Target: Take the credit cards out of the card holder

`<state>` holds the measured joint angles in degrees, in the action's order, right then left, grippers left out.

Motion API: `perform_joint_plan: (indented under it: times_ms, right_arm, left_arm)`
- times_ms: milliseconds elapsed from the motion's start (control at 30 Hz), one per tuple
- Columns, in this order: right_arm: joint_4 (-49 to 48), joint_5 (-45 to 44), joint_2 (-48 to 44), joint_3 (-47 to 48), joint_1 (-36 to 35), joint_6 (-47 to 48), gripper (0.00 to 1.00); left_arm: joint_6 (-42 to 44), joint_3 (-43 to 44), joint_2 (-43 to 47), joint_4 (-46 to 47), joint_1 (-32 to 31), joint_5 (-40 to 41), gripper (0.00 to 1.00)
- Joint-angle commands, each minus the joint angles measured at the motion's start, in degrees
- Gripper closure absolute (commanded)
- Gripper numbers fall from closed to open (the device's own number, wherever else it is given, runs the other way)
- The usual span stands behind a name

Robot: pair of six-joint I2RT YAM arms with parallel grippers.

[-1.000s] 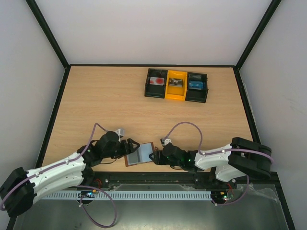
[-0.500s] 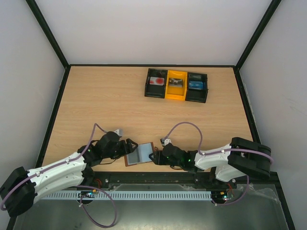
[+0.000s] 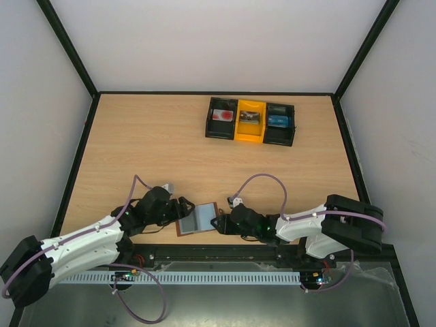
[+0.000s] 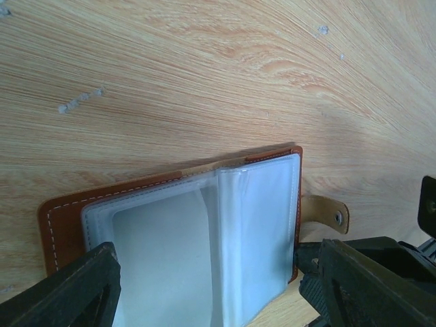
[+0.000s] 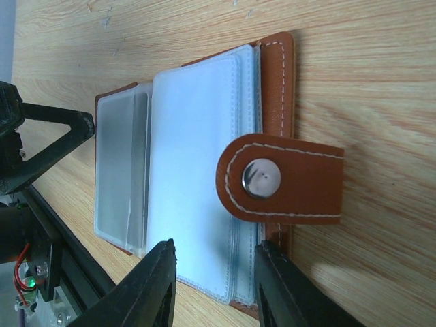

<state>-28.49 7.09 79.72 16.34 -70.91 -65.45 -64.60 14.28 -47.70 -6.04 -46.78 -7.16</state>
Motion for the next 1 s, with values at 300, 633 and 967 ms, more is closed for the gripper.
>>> perform_joint_plan:
  times_ms: [300,633,967]
  right_arm:
    - [1.0,-0.8,1.7,-1.7,-0.6,-1.2,0.67]
    - [0.1,-0.5,2.6,-1.8,-0.7,-1.3,0.67]
    - [-1.3,-1.0,2.8,-2.5,-0.9,-1.8,0.67]
  left_arm:
    - [1.0,0.3,0.5,-3.1,0.4,0.7,0.20]
    - [1.0,-0.8,-1.4,0.3,0.5,-0.7,0.19]
    - [0.8,-1.0,-2.9,2.3,0.5,-1.2,0.19]
